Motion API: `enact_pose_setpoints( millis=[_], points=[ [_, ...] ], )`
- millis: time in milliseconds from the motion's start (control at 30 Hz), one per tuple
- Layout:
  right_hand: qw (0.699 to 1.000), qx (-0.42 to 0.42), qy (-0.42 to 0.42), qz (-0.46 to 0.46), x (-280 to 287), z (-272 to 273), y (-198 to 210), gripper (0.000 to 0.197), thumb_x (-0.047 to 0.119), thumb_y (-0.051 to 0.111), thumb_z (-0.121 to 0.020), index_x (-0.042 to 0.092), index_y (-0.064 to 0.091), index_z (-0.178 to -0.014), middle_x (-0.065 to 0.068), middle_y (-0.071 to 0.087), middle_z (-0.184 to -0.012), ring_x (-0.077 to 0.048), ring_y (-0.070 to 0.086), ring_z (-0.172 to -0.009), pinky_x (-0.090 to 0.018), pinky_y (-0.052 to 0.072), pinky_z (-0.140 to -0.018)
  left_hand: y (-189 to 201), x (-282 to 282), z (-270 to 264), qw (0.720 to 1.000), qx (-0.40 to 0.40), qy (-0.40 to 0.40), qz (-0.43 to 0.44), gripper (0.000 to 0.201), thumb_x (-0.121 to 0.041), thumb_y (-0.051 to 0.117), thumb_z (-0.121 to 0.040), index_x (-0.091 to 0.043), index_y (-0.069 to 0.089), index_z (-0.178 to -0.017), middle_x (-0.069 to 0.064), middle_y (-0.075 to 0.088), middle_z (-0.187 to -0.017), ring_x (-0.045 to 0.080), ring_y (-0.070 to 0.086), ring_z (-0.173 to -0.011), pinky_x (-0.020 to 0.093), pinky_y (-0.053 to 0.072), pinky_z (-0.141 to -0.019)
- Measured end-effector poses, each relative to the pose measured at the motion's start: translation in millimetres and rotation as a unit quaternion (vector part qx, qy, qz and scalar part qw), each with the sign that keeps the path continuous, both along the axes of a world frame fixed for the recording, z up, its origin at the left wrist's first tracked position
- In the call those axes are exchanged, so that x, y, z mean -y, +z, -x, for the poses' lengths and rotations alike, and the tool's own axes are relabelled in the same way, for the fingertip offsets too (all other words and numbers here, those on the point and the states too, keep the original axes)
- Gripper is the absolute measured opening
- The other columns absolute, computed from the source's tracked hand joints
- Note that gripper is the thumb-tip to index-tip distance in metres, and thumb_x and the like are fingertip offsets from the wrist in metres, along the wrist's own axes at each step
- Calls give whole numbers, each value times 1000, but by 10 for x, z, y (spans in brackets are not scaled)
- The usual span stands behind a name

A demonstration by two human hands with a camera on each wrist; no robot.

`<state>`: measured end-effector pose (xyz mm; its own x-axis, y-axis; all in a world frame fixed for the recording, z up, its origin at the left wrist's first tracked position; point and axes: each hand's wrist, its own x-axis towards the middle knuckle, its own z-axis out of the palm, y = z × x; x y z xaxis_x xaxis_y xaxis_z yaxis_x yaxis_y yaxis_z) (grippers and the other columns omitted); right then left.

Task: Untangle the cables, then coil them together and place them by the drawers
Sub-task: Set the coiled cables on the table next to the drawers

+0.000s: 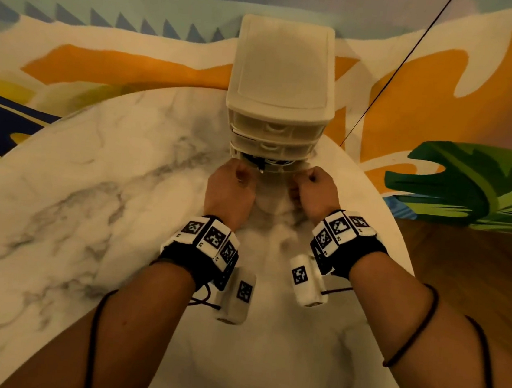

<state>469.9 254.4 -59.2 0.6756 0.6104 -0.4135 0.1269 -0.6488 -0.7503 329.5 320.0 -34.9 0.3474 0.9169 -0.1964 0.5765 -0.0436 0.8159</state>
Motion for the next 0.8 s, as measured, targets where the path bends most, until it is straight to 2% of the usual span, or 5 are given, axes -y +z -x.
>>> enact_pose_setpoints(
  millis=[200,333,467,700,800],
  points=[
    [999,23,-15,34,-26,72,189,41,50,37,-95,13,50,-82,-13,62,-94,-33,56,-90,-34,39,-74,8,-83,-160,967,-168,-70,-176,31,-36,58,-84,-13,60,-105,9,51,-116,31,45,-110,43,42,-89],
    [998,5,11,61,-100,44,160,32,41,39,-94,12,51,-89,-17,63,-104,-33,56,-96,-32,37,-73,-94,-129,-190,971,-161,-55,-171,22,-26,52,-84,-9,62,-93,13,54,-108,34,47,-103,42,41,-83],
    [997,7,39,71,-86,49,113,31,37,39,-94,12,47,-78,-14,55,-93,-26,48,-84,-31,34,-72,-167,-117,-127,977,-134,-15,-166,19,-22,51,-79,-10,64,-84,13,54,-96,32,46,-101,35,36,-86],
    [992,29,72,104,-130,6,203,37,34,32,-98,15,43,-68,-17,55,-96,-26,45,-84,-31,32,-74,-17,-114,-154,981,-132,-4,-139,20,-14,51,-86,-5,65,-97,12,49,-115,34,46,-107,41,42,-81],
    [992,36,63,100,-106,17,202,33,37,35,-96,10,50,-84,-21,60,-111,-31,51,-90,-32,34,-75,8,-124,-155,983,-125,-23,-132,19,-13,49,-87,-6,62,-100,10,50,-115,34,52,-101,41,44,-72]
  ],
)
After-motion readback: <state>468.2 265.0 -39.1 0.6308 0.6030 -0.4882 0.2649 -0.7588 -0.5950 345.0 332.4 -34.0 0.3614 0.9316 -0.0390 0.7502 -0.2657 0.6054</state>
